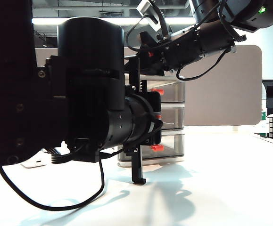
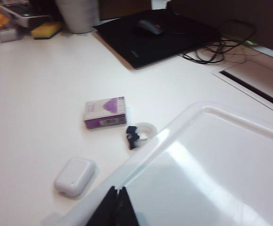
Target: Open the second layer of the drawer on the table, pick up the earphone case on the table and put it in, and finally close the drawer.
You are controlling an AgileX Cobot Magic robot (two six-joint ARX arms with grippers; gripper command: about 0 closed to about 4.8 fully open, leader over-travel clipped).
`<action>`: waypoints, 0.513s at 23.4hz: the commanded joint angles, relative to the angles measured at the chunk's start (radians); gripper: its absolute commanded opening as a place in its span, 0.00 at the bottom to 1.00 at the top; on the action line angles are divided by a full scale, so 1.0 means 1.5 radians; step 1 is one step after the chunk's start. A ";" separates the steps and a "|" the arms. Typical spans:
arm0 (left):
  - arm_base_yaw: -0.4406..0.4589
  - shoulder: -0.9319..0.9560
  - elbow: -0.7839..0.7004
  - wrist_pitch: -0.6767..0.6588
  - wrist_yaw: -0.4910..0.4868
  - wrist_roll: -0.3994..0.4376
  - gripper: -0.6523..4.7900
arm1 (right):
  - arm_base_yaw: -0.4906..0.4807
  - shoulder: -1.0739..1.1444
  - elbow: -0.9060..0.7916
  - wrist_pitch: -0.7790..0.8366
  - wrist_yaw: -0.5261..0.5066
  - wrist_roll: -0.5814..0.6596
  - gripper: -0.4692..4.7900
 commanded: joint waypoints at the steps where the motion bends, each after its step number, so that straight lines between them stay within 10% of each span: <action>1: 0.007 0.030 -0.015 -0.064 0.005 0.035 0.11 | 0.000 0.016 0.004 -0.006 0.020 -0.008 0.08; 12: -0.021 0.030 -0.014 -0.041 0.074 0.102 0.11 | 0.005 0.063 0.010 -0.017 0.019 -0.007 0.08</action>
